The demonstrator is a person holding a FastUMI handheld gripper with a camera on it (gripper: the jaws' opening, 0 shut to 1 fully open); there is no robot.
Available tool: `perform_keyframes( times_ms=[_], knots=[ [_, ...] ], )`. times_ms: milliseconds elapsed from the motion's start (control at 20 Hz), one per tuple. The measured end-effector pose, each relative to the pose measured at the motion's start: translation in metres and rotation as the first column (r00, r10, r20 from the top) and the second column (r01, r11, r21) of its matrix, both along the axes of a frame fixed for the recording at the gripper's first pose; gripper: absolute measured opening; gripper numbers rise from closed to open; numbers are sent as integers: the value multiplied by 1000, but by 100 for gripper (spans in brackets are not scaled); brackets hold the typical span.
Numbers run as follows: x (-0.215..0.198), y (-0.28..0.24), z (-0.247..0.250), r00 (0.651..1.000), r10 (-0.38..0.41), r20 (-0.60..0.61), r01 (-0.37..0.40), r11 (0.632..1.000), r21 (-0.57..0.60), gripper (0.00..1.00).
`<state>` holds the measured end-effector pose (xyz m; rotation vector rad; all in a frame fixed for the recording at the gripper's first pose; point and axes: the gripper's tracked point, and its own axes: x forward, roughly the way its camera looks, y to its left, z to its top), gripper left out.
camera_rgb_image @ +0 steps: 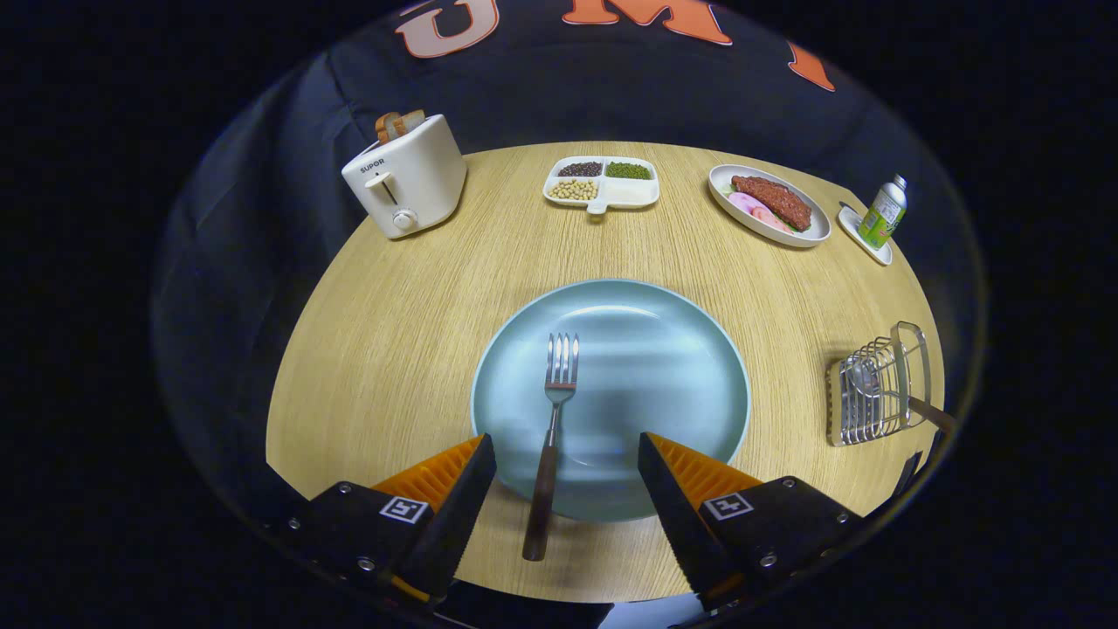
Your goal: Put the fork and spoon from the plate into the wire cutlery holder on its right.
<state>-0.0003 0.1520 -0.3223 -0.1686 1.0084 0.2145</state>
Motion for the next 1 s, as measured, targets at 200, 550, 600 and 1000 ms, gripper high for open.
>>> perform_keyframes(
  times_ms=[200,550,600,1000],
  knots=[
    [-4,0,-17,1000,-15,-14,15,1000,-1,88],
    [-7,4,-35,999,-30,-29,31,999,16,45],
    [-8,6,-36,999,-29,-27,30,999,15,35],
    [-10,10,-24,998,-56,-39,59,996,73,5]
  ],
)
